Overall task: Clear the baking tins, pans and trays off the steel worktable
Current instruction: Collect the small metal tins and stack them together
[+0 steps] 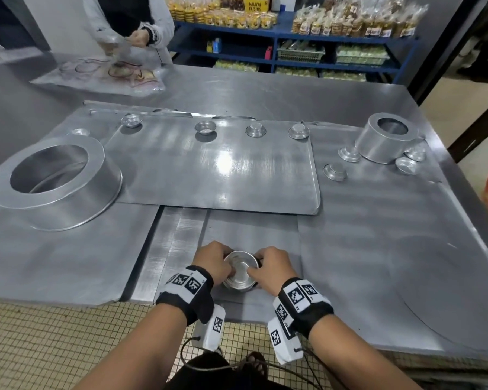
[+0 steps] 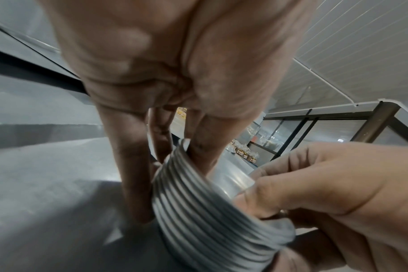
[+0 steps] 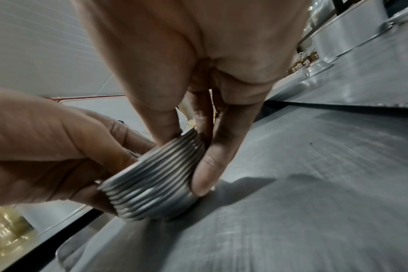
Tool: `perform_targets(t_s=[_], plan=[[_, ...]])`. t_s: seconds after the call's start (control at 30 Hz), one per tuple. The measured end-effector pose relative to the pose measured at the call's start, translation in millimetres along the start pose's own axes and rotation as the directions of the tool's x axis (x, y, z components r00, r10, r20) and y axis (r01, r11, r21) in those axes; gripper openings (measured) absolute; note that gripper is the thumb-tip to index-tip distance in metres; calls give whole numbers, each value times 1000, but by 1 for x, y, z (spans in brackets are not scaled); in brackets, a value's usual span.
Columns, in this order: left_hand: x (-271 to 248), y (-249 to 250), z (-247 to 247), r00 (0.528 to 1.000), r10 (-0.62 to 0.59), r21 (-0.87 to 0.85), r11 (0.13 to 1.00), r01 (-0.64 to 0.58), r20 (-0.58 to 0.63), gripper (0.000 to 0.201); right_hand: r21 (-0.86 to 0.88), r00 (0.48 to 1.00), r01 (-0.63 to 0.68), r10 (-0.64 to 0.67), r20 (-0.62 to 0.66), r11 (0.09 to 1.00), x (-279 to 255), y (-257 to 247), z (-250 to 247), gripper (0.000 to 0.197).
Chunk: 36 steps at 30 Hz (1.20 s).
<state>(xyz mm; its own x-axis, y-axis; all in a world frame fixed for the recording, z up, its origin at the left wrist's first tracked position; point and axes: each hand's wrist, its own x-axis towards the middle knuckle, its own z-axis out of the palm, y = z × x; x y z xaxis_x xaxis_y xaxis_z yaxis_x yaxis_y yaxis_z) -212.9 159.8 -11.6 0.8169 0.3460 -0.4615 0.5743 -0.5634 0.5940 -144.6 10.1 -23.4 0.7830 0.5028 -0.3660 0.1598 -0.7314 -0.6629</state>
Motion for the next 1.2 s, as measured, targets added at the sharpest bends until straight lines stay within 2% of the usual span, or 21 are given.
perform_targets(t_s=[0.23, 0.4, 0.57, 0.63, 0.7, 0.8, 0.93, 1.2], plan=[[9, 4, -4, 997, 2, 88, 996, -8, 74, 27, -125, 1000, -9, 11, 15, 992, 0, -1, -1, 5], [19, 16, -11, 987, 44, 256, 963, -83, 152, 16, -124, 998, -13, 21, 64, 992, -1, -3, -13, 26], [36, 49, -18, 975, 153, 365, 909, -203, 162, 26, -60, 996, -81, 82, 22, 995, 4, 9, -36, 45], [45, 71, -18, 956, 226, 391, 875, -284, 188, 10, -94, 995, -100, 99, -9, 991, 7, 14, -53, 44], [54, 93, -15, 939, 278, 403, 850, -338, 202, 7, -129, 993, -118, 113, -45, 985, 9, 20, -74, 40], [70, 131, -5, 923, 314, 410, 829, -381, 222, 27, -224, 984, -163, 142, -105, 961, 17, 35, -109, 32], [100, 189, 12, 894, 383, 436, 781, -447, 232, 30, -263, 965, -239, 199, -168, 935, 37, 67, -159, 27], [190, 286, 54, 891, 420, 532, 721, -444, 174, 43, -262, 906, -359, 266, -330, 896, 97, 146, -267, 39]])
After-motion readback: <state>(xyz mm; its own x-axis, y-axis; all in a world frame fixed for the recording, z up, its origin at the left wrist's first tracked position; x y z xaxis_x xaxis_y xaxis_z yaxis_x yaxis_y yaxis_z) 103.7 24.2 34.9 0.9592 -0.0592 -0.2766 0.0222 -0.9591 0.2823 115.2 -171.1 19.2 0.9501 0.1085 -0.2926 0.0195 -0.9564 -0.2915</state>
